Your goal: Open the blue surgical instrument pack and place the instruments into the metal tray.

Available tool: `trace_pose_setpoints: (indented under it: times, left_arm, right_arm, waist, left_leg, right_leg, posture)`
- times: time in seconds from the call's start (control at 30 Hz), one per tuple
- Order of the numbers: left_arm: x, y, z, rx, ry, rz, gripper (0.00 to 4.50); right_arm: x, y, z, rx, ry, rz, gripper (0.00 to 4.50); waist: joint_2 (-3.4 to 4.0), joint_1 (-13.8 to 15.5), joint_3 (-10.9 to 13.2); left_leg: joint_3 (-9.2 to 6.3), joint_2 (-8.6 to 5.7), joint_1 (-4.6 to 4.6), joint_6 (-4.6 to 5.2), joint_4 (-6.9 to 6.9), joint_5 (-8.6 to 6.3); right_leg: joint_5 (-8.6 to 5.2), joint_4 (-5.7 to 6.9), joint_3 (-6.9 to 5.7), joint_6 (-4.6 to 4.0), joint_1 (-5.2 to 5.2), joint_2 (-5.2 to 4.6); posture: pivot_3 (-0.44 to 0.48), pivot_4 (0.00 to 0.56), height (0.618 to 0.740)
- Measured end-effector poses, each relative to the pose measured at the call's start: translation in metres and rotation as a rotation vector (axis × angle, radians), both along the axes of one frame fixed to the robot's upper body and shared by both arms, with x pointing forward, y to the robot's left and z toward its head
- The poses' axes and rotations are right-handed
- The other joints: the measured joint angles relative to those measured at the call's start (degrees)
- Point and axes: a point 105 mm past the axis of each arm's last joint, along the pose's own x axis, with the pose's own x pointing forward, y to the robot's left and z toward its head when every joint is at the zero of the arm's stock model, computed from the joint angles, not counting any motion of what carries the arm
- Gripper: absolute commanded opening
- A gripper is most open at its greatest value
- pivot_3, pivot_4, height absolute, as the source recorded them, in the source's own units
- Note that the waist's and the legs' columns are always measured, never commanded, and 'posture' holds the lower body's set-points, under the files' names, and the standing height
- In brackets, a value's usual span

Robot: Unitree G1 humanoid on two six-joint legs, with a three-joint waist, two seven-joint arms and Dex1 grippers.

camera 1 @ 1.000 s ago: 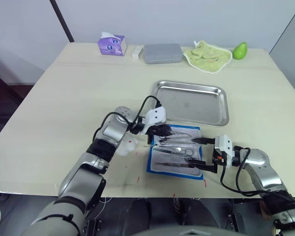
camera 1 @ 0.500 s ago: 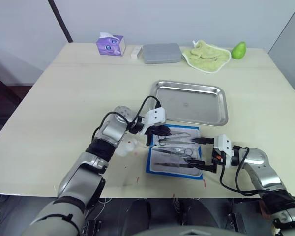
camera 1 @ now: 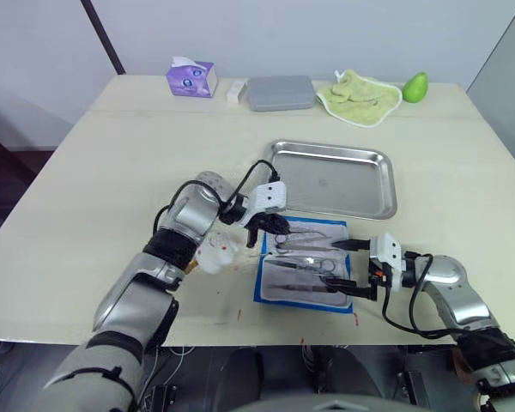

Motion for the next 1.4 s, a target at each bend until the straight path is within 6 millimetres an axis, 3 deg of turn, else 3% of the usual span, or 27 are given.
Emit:
trace_pose_setpoints:
  times: [0.43,0.7,0.97,1.17,1.4]
  left_arm:
    - [-0.001,0.0,0.013,0.064,0.039,0.019,0.02]
    - [-0.002,0.011,0.018,0.091,0.034,0.033,0.02]
    - [-0.005,0.04,0.023,0.134,0.022,0.076,0.02]
    - [-0.017,0.08,0.032,0.117,0.015,0.169,0.02]
    - [-0.025,0.075,0.054,-0.03,0.005,0.23,0.02]
  right_arm:
    - [0.001,0.003,0.0,-0.022,0.013,0.01,4.5]
    - [0.002,0.005,0.0,-0.032,0.018,0.02,4.5]
    - [0.002,0.006,0.0,-0.036,0.018,0.027,4.5]
    - [0.002,0.006,0.001,-0.042,0.018,0.031,4.5]
    - [0.002,0.003,0.0,-0.04,0.023,0.024,4.5]
  waist:
    - [0.0,-0.07,0.0]
    - [0.0,-0.26,0.0]
    - [0.0,-0.61,0.0]
    - [0.01,-0.7,0.01]
    - [-0.01,0.04,0.0]
  left_leg:
    - [-0.01,0.01,0.01,0.0,0.0,0.0]
    - [0.01,0.04,0.03,0.0,-0.02,0.0]
    - [-0.01,0.06,0.03,0.0,-0.04,0.0]
    - [-0.11,0.15,0.02,0.0,-0.04,0.0]
    - [-0.11,0.19,0.03,0.0,-0.04,0.0]
  right_leg:
    - [0.0,0.01,0.01,-0.01,-0.01,0.02]
    - [-0.01,0.01,0.05,-0.03,-0.01,0.05]
    - [-0.04,0.02,0.02,-0.06,-0.01,0.04]
    - [-0.05,0.02,-0.03,-0.09,-0.02,0.02]
    - [-0.05,0.02,-0.02,-0.08,-0.01,0.01]
  posture:
    - [0.0,0.15,0.74]
    - [0.0,0.15,0.74]
    - [0.0,0.15,0.74]
    - [0.0,0.15,0.74]
    - [0.0,0.15,0.74]
